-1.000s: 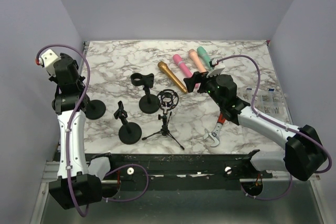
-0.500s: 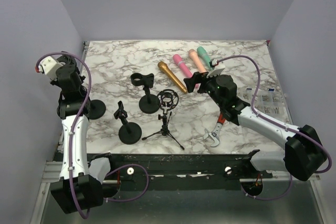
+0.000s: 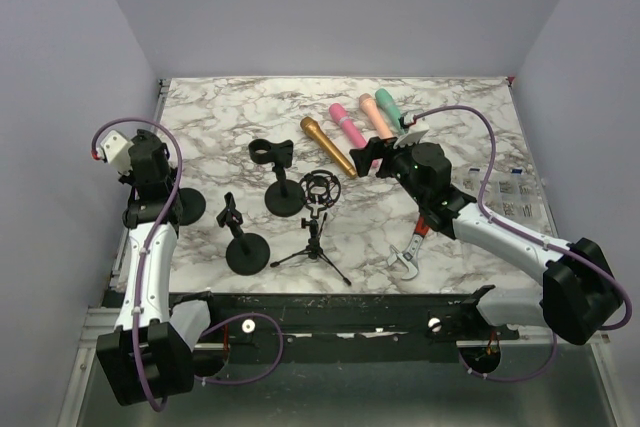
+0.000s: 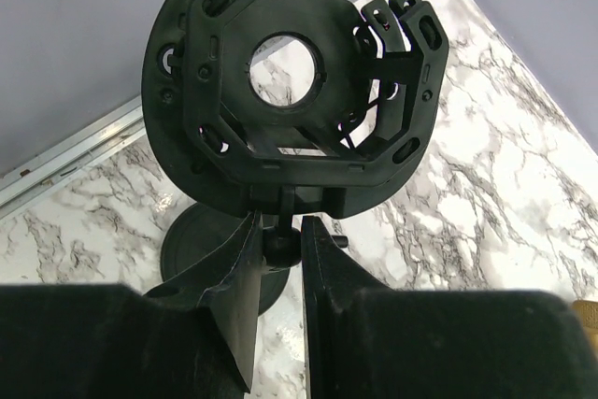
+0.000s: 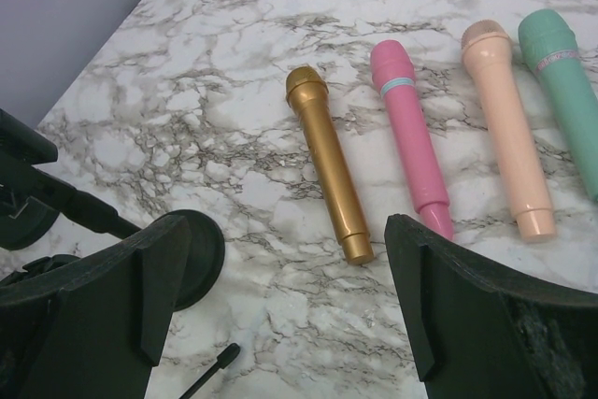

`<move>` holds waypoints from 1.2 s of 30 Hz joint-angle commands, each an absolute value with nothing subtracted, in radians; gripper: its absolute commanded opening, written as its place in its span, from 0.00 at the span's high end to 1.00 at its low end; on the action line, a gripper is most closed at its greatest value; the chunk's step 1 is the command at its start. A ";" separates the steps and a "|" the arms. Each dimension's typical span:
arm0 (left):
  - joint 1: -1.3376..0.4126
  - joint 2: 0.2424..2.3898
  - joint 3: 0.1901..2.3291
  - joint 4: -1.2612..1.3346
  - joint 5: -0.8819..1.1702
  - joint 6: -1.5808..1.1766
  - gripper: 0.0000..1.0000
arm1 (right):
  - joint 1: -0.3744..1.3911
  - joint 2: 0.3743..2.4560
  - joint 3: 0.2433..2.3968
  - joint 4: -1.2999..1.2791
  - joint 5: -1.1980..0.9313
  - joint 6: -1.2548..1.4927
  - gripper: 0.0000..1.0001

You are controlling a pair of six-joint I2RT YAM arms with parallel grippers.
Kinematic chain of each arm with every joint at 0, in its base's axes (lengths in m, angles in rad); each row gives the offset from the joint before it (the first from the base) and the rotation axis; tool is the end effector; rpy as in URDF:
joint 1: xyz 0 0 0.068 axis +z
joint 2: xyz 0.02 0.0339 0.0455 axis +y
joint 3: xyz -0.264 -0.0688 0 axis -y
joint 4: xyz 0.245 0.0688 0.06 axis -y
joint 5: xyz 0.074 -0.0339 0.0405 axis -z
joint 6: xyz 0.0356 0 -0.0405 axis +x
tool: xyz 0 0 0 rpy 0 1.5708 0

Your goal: Remove the microphone from the stand

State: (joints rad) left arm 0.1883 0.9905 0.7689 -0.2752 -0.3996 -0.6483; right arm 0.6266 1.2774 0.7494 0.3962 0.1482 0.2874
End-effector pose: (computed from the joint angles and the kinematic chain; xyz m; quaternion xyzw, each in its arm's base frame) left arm 0.2148 0.0550 0.2881 -0.4349 0.7283 0.0517 0.5271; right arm 0.2410 0.1680 0.2803 -0.0785 0.7475 0.2400 0.6143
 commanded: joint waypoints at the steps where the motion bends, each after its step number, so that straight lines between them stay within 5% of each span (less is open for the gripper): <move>1: 0.180 1.076 0.684 -0.553 -0.318 -0.684 0.89 | 0.626 1.282 0.738 0.428 0.142 0.286 0.07; 10: 0.162 1.012 0.765 -0.632 -0.405 -0.709 0.87 | 0.626 1.282 0.739 0.426 0.144 0.282 0.07; 24: 0.080 0.864 0.937 -0.620 -0.426 -0.578 0.32 | 0.626 1.287 0.742 0.422 0.132 0.285 0.07; 29: 0.011 0.773 0.974 -0.558 -0.348 -0.482 0.21 | 0.626 1.298 0.759 0.402 0.135 0.282 0.07; 36: -0.067 0.675 1.007 -0.495 -0.154 -0.359 0.19 | 0.626 1.244 0.835 0.272 0.142 0.305 0.06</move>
